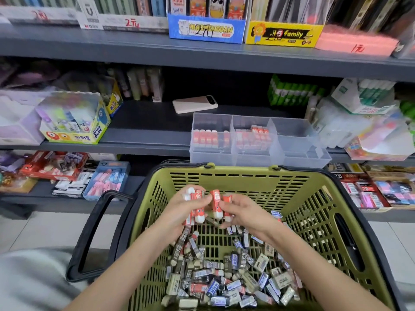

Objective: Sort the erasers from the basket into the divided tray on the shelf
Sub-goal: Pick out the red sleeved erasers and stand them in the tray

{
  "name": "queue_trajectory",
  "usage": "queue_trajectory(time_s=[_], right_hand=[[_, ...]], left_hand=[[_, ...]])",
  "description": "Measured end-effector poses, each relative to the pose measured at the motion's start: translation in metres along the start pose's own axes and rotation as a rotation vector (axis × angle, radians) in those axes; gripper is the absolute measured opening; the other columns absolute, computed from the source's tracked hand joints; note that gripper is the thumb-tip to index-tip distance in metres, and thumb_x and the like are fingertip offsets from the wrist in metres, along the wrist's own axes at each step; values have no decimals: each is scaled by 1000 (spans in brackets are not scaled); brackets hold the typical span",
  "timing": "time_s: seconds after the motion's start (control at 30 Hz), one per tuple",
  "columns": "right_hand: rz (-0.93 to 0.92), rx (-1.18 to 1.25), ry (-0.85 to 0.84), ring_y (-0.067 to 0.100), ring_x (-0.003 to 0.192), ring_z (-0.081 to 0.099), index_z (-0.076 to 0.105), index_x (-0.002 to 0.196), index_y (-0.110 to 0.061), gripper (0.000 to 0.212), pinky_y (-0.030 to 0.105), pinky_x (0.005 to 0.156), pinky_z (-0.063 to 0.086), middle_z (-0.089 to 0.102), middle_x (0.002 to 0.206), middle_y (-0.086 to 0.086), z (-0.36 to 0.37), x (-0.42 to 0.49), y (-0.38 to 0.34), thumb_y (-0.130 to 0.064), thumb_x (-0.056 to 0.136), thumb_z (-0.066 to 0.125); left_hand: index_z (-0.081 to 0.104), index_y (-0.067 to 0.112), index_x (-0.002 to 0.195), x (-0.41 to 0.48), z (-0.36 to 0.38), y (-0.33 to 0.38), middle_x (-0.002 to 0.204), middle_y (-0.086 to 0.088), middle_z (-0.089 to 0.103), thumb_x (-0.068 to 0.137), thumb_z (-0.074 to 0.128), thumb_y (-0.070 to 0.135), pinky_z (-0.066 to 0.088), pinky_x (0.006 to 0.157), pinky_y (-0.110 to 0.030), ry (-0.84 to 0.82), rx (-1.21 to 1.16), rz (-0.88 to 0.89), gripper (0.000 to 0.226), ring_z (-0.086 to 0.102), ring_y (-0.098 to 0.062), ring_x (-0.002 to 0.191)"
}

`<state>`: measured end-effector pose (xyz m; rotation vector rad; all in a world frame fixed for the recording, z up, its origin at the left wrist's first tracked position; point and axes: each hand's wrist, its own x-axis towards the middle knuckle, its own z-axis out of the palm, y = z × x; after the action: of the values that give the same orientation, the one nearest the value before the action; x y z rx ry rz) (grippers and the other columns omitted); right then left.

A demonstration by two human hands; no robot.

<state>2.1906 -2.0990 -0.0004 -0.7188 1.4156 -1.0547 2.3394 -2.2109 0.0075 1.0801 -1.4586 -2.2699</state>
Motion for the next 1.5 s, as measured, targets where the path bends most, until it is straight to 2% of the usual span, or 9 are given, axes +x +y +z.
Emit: queue_trajectory(time_s=[0.13,0.27,0.47,0.67,0.8,0.93,1.07,1.33,1.5], right_hand=[[-86,-64,-67,8,58,56,60,97,-13,10,24,59,48,68,72,-5,6,-14,-34,-18,94,52],[-165,-163,-29,8,55,54,60,102,-12,12,25,64,45,59,63,-8,3,-19,-60,-18,94,53],[-321,-166,252,6,49,51,44,102,-15,27,21,52,44,67,65,1,-17,-14,-99,-13,86,66],[-457,-413,554,-7,56,56,69,73,-21,8,5,53,39,66,61,-17,-47,7,-139,-25,78,74],[-361,-732,470,5,80,57,62,97,-18,12,20,70,41,63,86,-12,-64,33,-162,-27,93,54],[-268,-961,510,10,60,53,56,87,-12,25,26,59,41,57,64,-6,-71,68,-179,-32,82,70],[-256,-1200,482,12,59,48,69,78,-14,18,23,60,33,56,63,-5,-75,95,-182,-31,77,72],[-237,-1267,441,14,80,50,66,101,-12,27,21,63,32,61,88,-1,-76,125,-172,-23,78,71],[-225,-1200,427,15,75,54,64,92,-15,29,17,53,35,60,84,-2,-76,132,-171,-25,70,79]], left_hand=[[67,14,97,-4,4,17,86,-5,70,57,87,19,52,69,-32,-54,18,145,45,65,-20,78],[67,17,88,-2,12,36,81,-5,68,54,88,9,52,72,-35,37,6,275,41,64,-20,76],[71,28,76,13,23,69,66,0,69,76,70,-2,48,49,-23,99,-188,423,31,63,-15,57],[65,21,89,36,10,106,70,-1,71,80,67,5,46,53,-21,143,-334,561,19,63,-11,59],[58,12,98,49,0,111,68,-3,67,80,68,6,41,43,-17,203,-399,568,22,56,-9,49],[65,21,84,52,-5,94,66,-4,67,69,73,19,35,42,-15,198,-438,542,17,53,-7,47],[60,14,96,51,-9,77,68,-12,69,67,72,17,43,43,-17,262,-497,499,32,60,-12,50],[58,14,99,52,-15,77,71,-14,70,73,70,14,42,44,-17,201,-490,449,29,56,-11,49],[58,14,101,53,-17,77,68,-9,68,75,68,14,39,41,-16,201,-486,426,28,53,-9,47]])
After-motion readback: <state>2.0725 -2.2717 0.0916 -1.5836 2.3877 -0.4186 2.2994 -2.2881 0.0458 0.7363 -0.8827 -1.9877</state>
